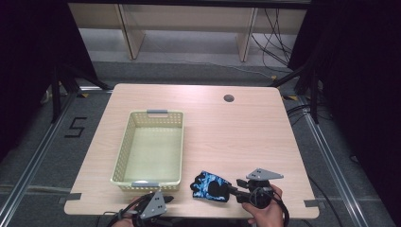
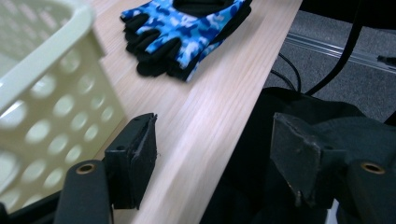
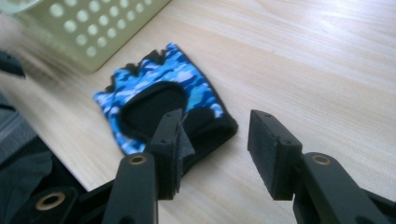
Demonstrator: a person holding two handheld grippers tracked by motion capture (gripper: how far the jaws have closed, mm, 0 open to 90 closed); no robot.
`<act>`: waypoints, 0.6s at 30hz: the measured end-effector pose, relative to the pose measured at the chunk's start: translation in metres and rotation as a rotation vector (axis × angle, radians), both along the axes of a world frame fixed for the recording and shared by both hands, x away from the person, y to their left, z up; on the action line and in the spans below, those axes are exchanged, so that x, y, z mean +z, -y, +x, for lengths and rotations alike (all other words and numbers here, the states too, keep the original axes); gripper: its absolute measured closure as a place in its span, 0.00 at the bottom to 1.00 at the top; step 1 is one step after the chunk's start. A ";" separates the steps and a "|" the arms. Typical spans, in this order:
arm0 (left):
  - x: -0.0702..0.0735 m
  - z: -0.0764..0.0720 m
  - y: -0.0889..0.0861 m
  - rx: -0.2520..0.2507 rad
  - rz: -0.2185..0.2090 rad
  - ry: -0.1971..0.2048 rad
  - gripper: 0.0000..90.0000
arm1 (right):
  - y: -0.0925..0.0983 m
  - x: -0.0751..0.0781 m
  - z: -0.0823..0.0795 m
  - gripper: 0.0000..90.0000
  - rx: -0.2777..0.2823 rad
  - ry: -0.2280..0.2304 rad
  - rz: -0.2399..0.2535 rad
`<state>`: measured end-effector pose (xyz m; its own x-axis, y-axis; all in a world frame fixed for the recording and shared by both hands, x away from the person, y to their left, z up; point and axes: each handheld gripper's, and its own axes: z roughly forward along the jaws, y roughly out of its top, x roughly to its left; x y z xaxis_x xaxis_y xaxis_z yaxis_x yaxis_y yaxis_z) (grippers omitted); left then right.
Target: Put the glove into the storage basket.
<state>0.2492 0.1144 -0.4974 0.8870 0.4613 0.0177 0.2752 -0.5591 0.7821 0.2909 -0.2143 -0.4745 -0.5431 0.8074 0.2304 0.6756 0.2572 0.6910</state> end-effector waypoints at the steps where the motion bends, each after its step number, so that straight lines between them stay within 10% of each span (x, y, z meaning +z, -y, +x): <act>1: 0.000 0.002 0.004 -0.003 0.014 0.013 0.34 | 0.001 -0.003 0.003 0.63 0.021 0.015 -0.008; 18: -0.001 0.019 0.052 -0.020 0.051 0.057 0.35 | 0.007 -0.015 0.006 0.60 -0.003 -0.025 -0.005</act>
